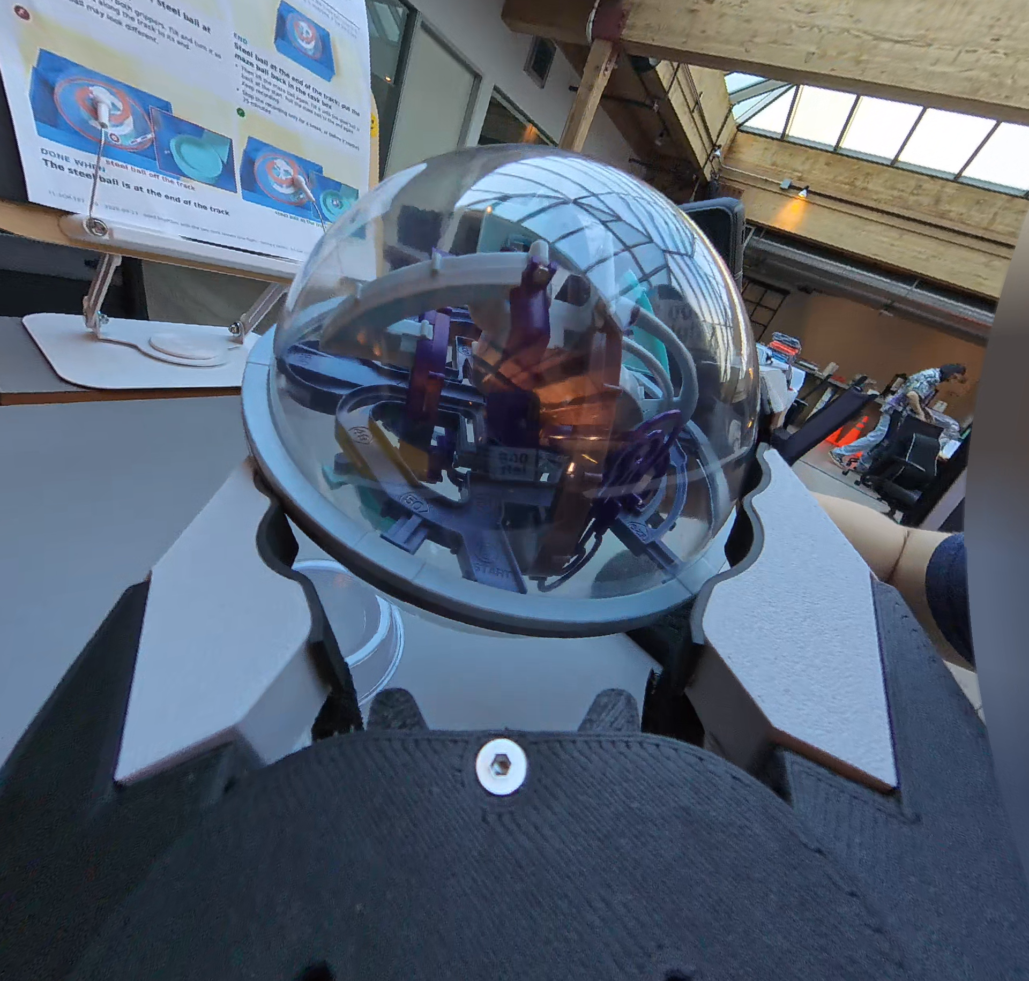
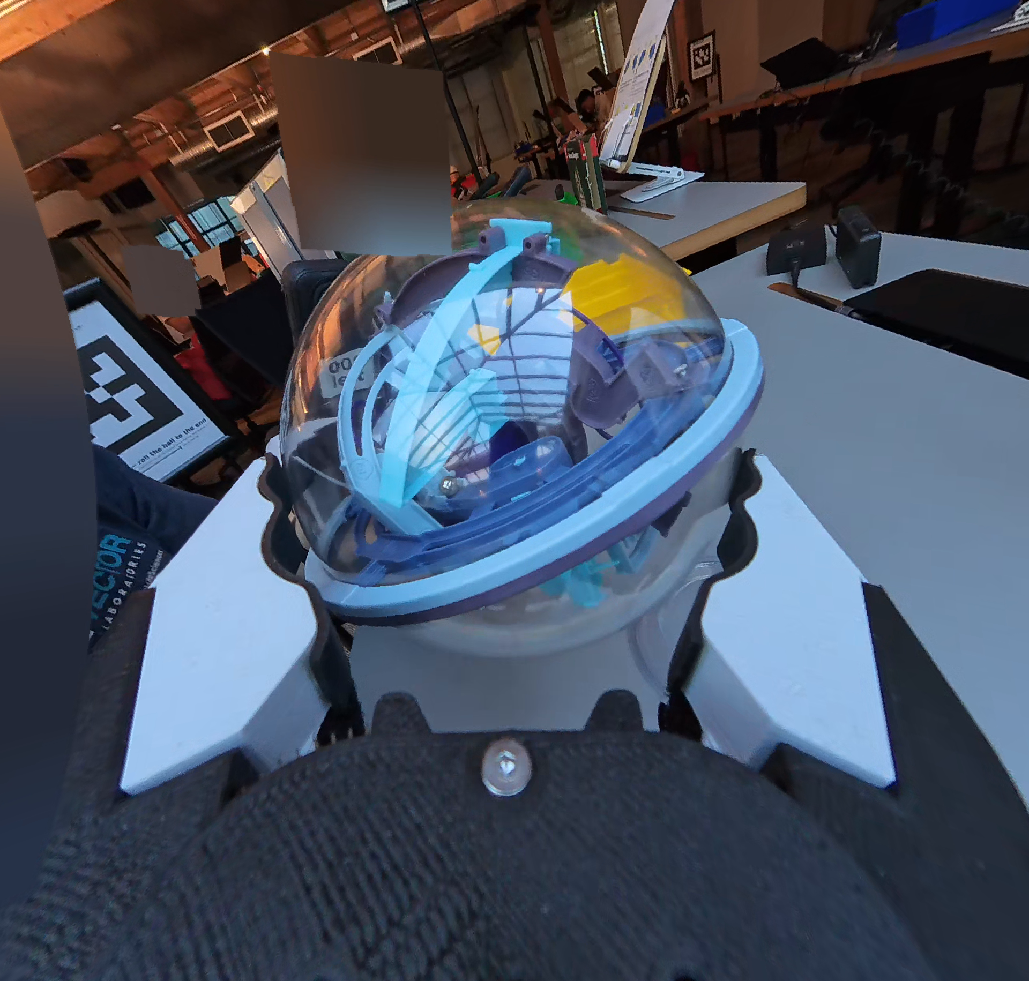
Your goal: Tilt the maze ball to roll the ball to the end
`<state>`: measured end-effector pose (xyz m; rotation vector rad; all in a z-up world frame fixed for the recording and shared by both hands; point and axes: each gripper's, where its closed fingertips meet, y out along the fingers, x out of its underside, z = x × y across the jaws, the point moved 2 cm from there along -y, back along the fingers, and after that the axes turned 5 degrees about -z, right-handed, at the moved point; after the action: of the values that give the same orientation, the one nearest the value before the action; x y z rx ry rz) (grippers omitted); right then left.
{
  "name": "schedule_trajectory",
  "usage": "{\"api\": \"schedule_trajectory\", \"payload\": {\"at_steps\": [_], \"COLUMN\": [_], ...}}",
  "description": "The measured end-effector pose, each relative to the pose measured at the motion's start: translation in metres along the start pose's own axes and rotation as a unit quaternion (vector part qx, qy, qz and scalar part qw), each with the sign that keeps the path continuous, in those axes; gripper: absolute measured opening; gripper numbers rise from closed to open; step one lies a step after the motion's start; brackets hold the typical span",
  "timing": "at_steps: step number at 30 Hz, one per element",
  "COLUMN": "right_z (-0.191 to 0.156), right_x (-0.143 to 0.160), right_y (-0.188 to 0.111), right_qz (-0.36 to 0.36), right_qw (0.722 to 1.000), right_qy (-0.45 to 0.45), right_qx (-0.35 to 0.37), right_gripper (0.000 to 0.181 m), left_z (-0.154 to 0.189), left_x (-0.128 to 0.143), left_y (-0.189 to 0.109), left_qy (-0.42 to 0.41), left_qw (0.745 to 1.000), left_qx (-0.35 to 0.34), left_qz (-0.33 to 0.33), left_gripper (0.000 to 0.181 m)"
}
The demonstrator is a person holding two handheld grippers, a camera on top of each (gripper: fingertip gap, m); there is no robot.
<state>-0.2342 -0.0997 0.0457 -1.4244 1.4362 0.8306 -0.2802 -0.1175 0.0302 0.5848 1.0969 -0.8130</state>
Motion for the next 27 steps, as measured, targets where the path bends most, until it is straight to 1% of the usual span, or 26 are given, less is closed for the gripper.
{"api": "schedule_trajectory", "payload": {"at_steps": [6, 22, 23, 26, 27], "right_z": [0.0, 0.0, 0.0, 0.001, 0.0], "right_x": [0.003, 0.003, 0.003, 0.003, 0.004], "right_y": [-0.002, -0.005, -0.005, -0.006, -0.006], "right_qz": [0.014, 0.04, 0.041, 0.044, 0.044], "right_qw": [1.0, 0.999, 0.998, 0.998, 0.998], "right_qy": [-0.011, 0.018, 0.02, 0.021, 0.021], "right_qx": [0.0, -0.031, -0.033, -0.034, -0.035], "right_gripper": [0.154, 0.153, 0.157, 0.157, 0.154], "left_z": [0.0, 0.006, 0.006, 0.006, 0.006], "left_x": [0.006, -0.005, -0.006, -0.006, -0.006], "left_y": [0.001, 0.001, 0.002, 0.002, 0.002], "left_qy": [0.002, 0.033, 0.034, 0.037, 0.037], "left_qw": [1.0, 0.999, 0.999, 0.999, 0.999], "left_qx": [0.001, -0.022, -0.023, -0.024, -0.025], "left_qz": [-0.007, -0.014, -0.015, -0.016, -0.016], "left_gripper": [0.156, 0.156, 0.156, 0.156, 0.156]}}
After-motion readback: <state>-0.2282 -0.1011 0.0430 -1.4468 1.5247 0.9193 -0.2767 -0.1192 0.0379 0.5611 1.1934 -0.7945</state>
